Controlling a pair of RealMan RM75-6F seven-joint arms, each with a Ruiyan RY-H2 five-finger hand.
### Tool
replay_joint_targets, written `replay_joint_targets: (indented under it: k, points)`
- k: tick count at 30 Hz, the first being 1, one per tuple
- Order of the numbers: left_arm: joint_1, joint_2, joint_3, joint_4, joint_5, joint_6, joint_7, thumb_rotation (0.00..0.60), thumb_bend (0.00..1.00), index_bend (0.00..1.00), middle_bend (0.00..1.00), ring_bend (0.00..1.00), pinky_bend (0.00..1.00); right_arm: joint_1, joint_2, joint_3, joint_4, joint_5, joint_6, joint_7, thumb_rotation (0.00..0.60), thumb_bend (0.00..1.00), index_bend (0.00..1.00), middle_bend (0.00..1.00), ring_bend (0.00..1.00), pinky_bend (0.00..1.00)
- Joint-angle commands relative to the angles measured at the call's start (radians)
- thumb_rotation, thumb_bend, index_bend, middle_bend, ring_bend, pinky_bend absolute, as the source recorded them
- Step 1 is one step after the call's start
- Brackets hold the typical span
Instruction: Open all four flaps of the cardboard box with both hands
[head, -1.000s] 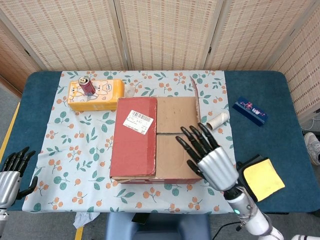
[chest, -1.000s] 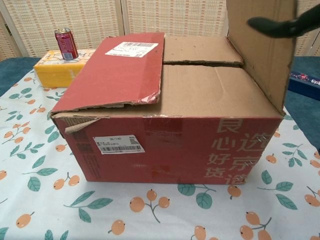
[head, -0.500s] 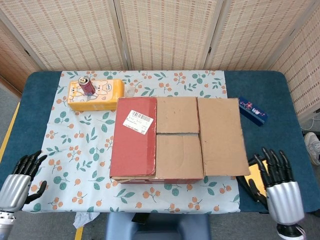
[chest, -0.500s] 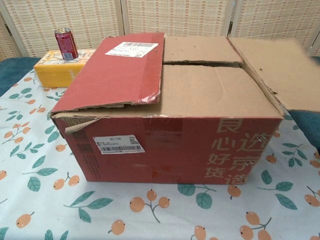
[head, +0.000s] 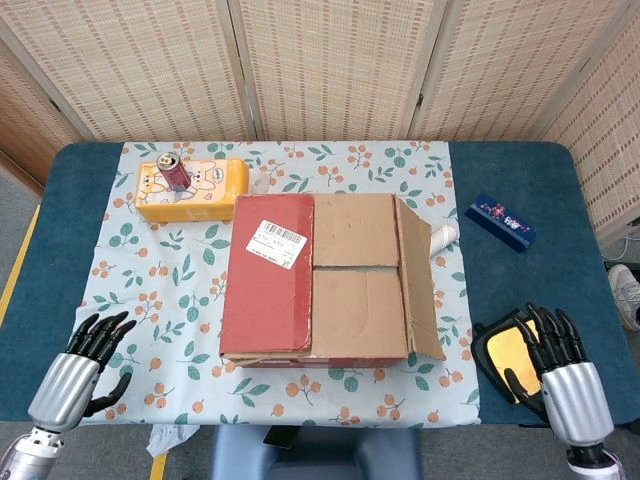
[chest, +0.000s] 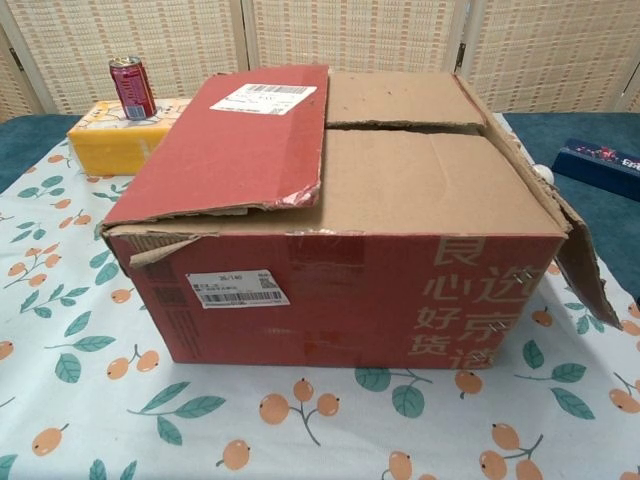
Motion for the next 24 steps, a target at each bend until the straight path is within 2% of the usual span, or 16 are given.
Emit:
replay_joint_targets:
  k: [1,12,17,24]
  points:
    - [-0.055,0.049,0.01,-0.113,0.004,-0.101,0.051,0.6,0.47,0.04,0.09,0.1,0.07,0.03,0.027,0.006,-0.015,0.022,-0.065,0.044,0.6,0.37,0.0,0.0,0.0,0.0]
    - [-0.189,0.057,-0.075,-0.278,-0.079,-0.269,0.176,0.6,0.42,0.04,0.09,0.08,0.05,0.026,0.105,0.019,-0.084,-0.057,-0.016,0.105,0.6,0.37,0.0,0.0,0.0,0.0]
    - [-0.258,0.071,-0.094,-0.381,-0.165,-0.398,0.316,0.6,0.42,0.04,0.09,0.06,0.03,0.032,0.132,0.004,-0.069,-0.061,-0.036,0.199,0.6,0.37,0.0,0.0,0.0,0.0]
    - [-0.323,0.003,-0.133,-0.462,-0.291,-0.452,0.49,0.6,0.42,0.02,0.09,0.05,0.01,0.049,0.176,0.015,-0.062,-0.05,-0.051,0.295,0.6,0.37,0.0,0.0,0.0,0.0]
